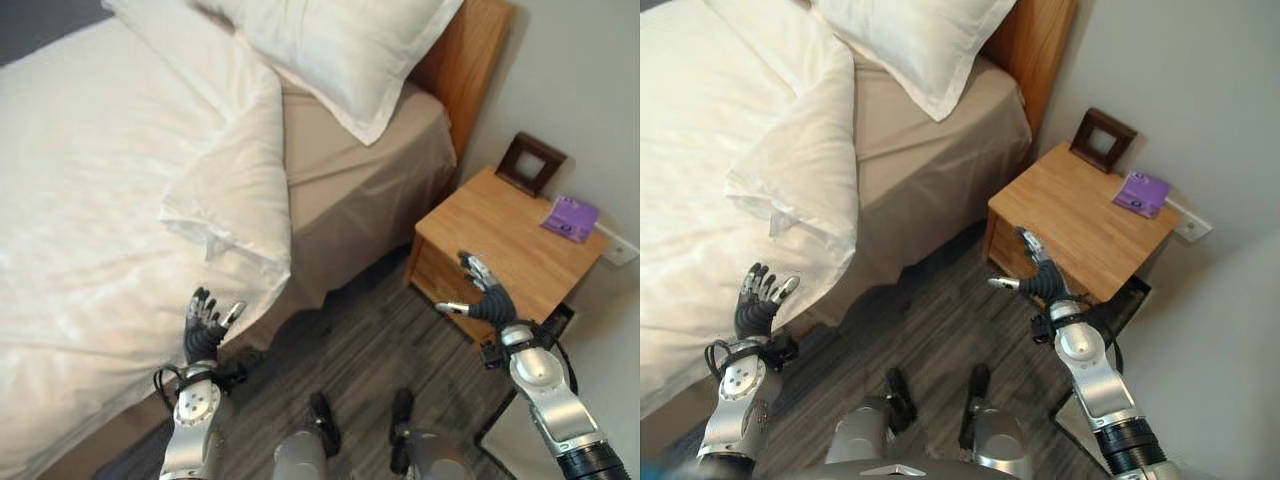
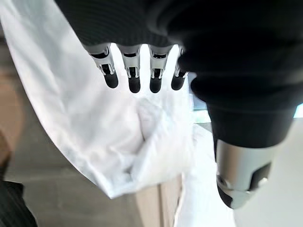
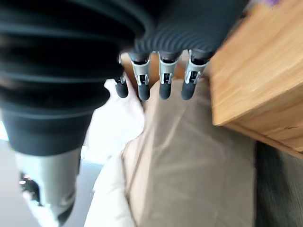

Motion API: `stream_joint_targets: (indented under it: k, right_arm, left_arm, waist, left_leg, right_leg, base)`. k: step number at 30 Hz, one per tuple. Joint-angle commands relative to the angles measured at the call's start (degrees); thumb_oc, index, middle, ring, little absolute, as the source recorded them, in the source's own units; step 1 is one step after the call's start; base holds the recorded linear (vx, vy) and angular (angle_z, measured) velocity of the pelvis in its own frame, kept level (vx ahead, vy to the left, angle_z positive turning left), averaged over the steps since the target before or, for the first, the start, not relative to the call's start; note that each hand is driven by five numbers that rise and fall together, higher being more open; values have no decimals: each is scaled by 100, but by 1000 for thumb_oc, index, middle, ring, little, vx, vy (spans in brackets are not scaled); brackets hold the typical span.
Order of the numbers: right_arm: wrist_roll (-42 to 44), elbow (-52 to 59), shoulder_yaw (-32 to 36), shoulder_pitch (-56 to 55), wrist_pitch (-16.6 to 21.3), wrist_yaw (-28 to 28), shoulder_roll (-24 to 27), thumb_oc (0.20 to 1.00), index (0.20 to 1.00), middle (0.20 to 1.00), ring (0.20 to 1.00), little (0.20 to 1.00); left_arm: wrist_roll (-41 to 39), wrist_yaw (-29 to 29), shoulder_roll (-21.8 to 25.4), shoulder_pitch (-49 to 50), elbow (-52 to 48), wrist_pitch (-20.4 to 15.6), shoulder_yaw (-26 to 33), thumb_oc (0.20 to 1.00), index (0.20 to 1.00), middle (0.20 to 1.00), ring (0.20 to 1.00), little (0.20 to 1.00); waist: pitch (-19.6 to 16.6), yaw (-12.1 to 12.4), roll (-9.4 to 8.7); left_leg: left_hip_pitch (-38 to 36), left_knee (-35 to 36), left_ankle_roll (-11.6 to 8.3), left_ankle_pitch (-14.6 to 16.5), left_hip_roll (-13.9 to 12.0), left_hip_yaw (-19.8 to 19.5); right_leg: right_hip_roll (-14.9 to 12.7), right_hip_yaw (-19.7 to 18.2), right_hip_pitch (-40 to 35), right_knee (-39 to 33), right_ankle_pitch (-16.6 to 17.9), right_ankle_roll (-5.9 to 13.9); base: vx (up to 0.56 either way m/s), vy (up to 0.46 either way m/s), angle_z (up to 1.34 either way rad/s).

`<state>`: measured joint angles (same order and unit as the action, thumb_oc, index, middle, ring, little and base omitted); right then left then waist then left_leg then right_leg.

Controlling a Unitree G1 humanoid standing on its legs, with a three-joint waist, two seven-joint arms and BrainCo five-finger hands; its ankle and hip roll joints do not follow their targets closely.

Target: Making the bed.

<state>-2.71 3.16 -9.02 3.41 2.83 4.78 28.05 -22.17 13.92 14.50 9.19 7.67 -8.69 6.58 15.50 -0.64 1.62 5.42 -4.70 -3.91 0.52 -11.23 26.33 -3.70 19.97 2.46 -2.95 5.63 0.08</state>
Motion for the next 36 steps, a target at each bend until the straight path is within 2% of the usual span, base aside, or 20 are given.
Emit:
stream_joint_targets:
  k: [1, 3, 4, 6, 7, 8, 9, 11, 12, 13, 14, 16, 17, 21, 26, 28, 29, 30, 35, 36]
  right_arm:
    - [-471, 245, 142, 632, 238, 195, -196, 1000, 1000, 1000, 1000, 1000]
    - [-766, 336, 120, 1014, 244, 306, -142, 1000, 1000, 1000, 1000, 1000]
    - [-772, 324, 112, 1035, 247, 311, -147, 1000, 1000, 1000, 1000, 1000]
    - [-1187, 298, -47, 1701, 206, 519, -33, 1000, 1000, 1000, 1000, 1000]
    - [-1342, 136, -275, 2283, 159, 706, -86, 1000, 1000, 1000, 1000, 1000]
    - [-1343, 102, -291, 2323, 169, 720, -89, 1000, 1000, 1000, 1000, 1000]
    - [-1522, -102, -507, 2813, 84, 856, -55, 1000, 1000, 1000, 1000, 1000]
    - [-1674, -226, -710, 3298, 45, 934, -59, 1000, 1000, 1000, 1000, 1000]
    - [-1779, -523, -889, 3692, -50, 959, 39, 1000, 1000, 1000, 1000, 1000]
    - [-1793, -571, -980, 3850, -81, 922, 33, 1000, 1000, 1000, 1000, 1000]
    - [-1801, -767, -1118, 4086, -126, 898, 45, 1000, 1000, 1000, 1000, 1000]
    - [-1893, -1196, -1364, 4632, -234, 983, -37, 1000, 1000, 1000, 1000, 1000]
    - [-1891, -1245, -1382, 4681, -221, 1003, -55, 1000, 1000, 1000, 1000, 1000]
    - [-1887, -2233, -1813, 5526, -274, 1093, -328, 1000, 1000, 1000, 1000, 1000]
    - [-1996, -3480, -2298, 6244, -330, 1189, -479, 1000, 1000, 1000, 1000, 1000]
    - [-1956, -3672, -2333, 6324, -328, 1240, -512, 1000, 1000, 1000, 1000, 1000]
    - [-1953, -3966, -2386, 6471, -357, 1294, -490, 1000, 1000, 1000, 1000, 1000]
    - [-1949, -3985, -2391, 6485, -349, 1301, -494, 1000, 1000, 1000, 1000, 1000]
    - [-1832, -4556, -2546, 6841, -343, 1488, -309, 1000, 1000, 1000, 1000, 1000]
    - [-1830, -4558, -2547, 6847, -342, 1488, -303, 1000, 1000, 1000, 1000, 1000]
  left_arm:
    - [3, -17, 627, 246, -333, -99, 295, 1000, 1000, 1000, 1000, 1000]
    - [43, 3, 771, 269, -319, -40, 361, 1000, 1000, 1000, 1000, 1000]
    - [43, 3, 771, 261, -321, -36, 371, 1000, 1000, 1000, 1000, 1000]
    - [122, 66, 951, 207, -326, -39, 364, 1000, 1000, 1000, 1000, 1000]
    - [68, 108, 1017, 96, -277, -64, 274, 1000, 1000, 1000, 1000, 1000]
    - [66, 108, 1015, 79, -268, -68, 286, 1000, 1000, 1000, 1000, 1000]
    - [-66, 116, 1078, -44, -236, -114, 179, 1000, 1000, 1000, 1000, 1000]
    - [-183, 73, 1073, -202, -168, -129, -25, 1000, 1000, 1000, 1000, 1000]
    - [-248, 39, 1119, -375, -89, -153, -181, 1000, 1000, 1000, 1000, 1000]
    - [-219, 23, 1183, -467, -54, -144, -224, 1000, 1000, 1000, 1000, 1000]
    - [-220, 14, 1254, -542, 14, -153, -290, 1000, 1000, 1000, 1000, 1000]
    - [-166, -32, 1382, -656, -2, -185, -369, 1000, 1000, 1000, 1000, 1000]
    - [-166, -30, 1385, -668, 3, -186, -353, 1000, 1000, 1000, 1000, 1000]
    - [-163, 6, 1417, -705, 76, -280, -397, 1000, 1000, 1000, 1000, 1000]
    - [-264, 30, 1508, -569, 112, -461, -341, 1000, 1000, 1000, 1000, 1000]
    - [-307, 37, 1525, -561, 128, -504, -324, 1000, 1000, 1000, 1000, 1000]
    - [-373, 59, 1575, -502, 158, -546, -270, 1000, 1000, 1000, 1000, 1000]
    - [-375, 59, 1574, -504, 156, -546, -268, 1000, 1000, 1000, 1000, 1000]
    - [-441, 97, 1685, -451, 144, -652, -243, 1000, 1000, 1000, 1000, 1000]
    - [-442, 97, 1683, -460, 146, -652, -247, 1000, 1000, 1000, 1000, 1000]
  waist:
    - [-331, 367, -550]
    - [-303, 441, -596]
    - [-294, 433, -604]
    - [-196, 477, -631]
    - [-136, 516, -651]
    - [-119, 504, -651]
    - [-62, 559, -657]
    - [-16, 546, -695]
    - [25, 464, -726]
    - [38, 451, -741]
    - [45, 455, -761]
    - [49, 524, -871]
    - [67, 497, -881]
    - [54, 692, -908]
    - [142, 969, -789]
    - [170, 997, -752]
    - [245, 1099, -665]
    - [242, 1088, -663]
    - [491, 1309, -401]
    - [488, 1307, -397]
  left_leg:
    - [-4, 262, 335, 44, 441, -3]
    - [-217, 488, 414, 95, 496, -81]
    - [-221, 504, 421, 88, 510, -81]
    - [-385, 694, 465, 116, 526, -229]
    - [-483, 831, 472, 107, 525, -372]
    - [-484, 830, 472, 107, 524, -375]
    - [-502, 866, 411, 107, 476, -568]
    - [-537, 932, 385, 115, 543, -953]
    - [-603, 950, 367, 200, 685, -1392]
    - [-591, 970, 353, 182, 729, -1579]
    - [-594, 970, 341, 207, 768, -1754]
    - [-543, 961, 337, 207, 878, -1865]
    - [-542, 959, 341, 202, 888, -1881]
    - [-413, 970, 309, 153, 916, -1979]
    - [-188, 970, 243, 47, 901, -2090]
    - [-121, 970, 228, 20, 901, -2129]
    - [14, 970, 200, -36, 900, -2207]
    - [26, 970, 199, -40, 899, -2216]
    - [468, 970, 133, -216, 915, -2428]
    - [480, 970, 131, -219, 914, -2433]
  right_leg:
    - [-635, -258, -990, 145, -1185, 669]
    - [-669, -206, -707, 896, -1189, 781]
    - [-688, -209, -680, 953, -1219, 787]
    - [-764, -296, -260, 1710, -1063, 954]
    - [-810, -490, 53, 1897, -993, 938]
    - [-810, -487, 52, 1901, -996, 936]
    - [-783, -609, 95, 1497, -1105, 799]
    - [-517, -1163, 214, 910, -1108, 630]
    - [-346, -1881, 353, 531, -1034, 629]
    - [-260, -2167, 497, 427, -895, 629]
    - [-223, -2261, 593, 384, -814, 645]
    - [-355, -2065, 438, 145, -702, 646]
    - [-367, -2048, 417, 117, -691, 650]
    - [-401, -1911, 366, -19, -484, 660]
    - [-413, -1712, 382, -139, -435, 648]
    - [-411, -1677, 420, -145, -431, 640]
    - [-409, -1618, 480, -150, -440, 624]
    - [-408, -1609, 487, -149, -440, 622]
    - [-393, -1466, 769, -150, -431, 616]
    - [-392, -1461, 779, -148, -429, 614]
  base:
    - [102, 46, 53]
    - [134, 59, 38]
    - [91, 45, 42]
    - [125, 35, 62]
    - [137, 5, 66]
    - [200, -79, 64]
    - [177, -102, 71]
    - [291, -105, 95]
    - [300, -101, 113]
    - [293, -100, 128]
    - [144, -81, 154]
    - [65, -34, 157]
    - [36, -61, 111]
    - [51, -78, 27]
    - [25, -39, 4]
    - [-10, -31, 8]
    - [0, -37, 13]
    - [-4, -43, 24]
    - [-31, -32, 28]
    - [-60, -40, 26]
